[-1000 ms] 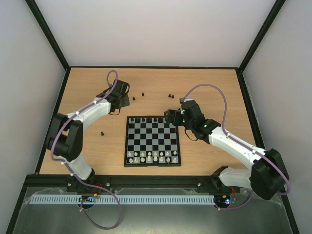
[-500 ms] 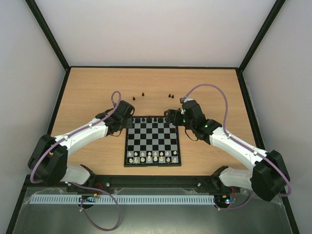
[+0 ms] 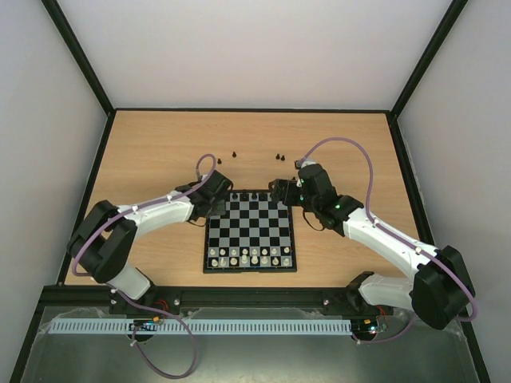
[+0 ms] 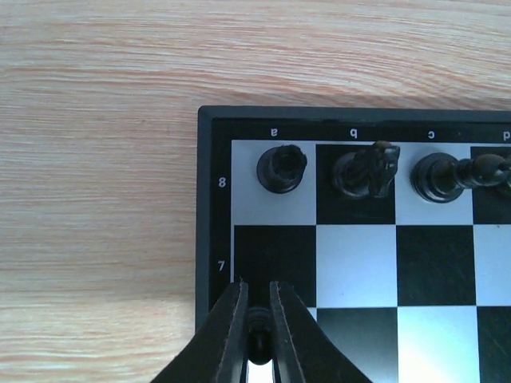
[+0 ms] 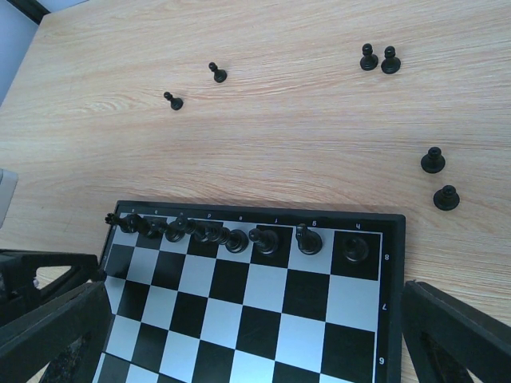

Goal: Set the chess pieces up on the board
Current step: Place the chess piece on the chessboard.

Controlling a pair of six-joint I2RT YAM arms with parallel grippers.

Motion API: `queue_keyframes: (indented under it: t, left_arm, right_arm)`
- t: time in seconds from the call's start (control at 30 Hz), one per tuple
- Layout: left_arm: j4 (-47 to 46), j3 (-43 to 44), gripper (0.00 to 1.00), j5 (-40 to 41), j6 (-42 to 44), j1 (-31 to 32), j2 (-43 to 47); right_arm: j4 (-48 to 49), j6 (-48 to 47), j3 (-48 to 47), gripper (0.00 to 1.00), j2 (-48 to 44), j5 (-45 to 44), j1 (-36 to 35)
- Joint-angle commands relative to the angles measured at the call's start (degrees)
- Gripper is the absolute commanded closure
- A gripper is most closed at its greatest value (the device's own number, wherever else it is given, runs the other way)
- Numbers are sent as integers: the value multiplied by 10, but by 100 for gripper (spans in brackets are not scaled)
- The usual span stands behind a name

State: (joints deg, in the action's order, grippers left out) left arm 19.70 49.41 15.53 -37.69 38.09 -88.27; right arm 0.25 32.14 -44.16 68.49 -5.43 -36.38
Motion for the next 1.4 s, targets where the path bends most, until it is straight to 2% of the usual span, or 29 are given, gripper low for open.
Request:
queue_keyframes:
  t: [0.0, 0.9, 1.23, 1.37]
  left_arm:
    - [-19, 28, 91, 7, 3, 1, -25]
    - [-26, 44, 89, 20, 7, -10, -71]
    - [-25, 45, 77, 16, 7, -13, -75]
    - [15, 57, 73, 19, 7, -4, -26]
  right_arm:
    - [-11, -5, 3, 1, -6, -6, 2]
    - [-12, -6, 3, 1, -13, -5, 1]
    - [-12, -6, 4, 1, -14, -5, 1]
    - [-12, -6, 4, 1, -13, -5, 1]
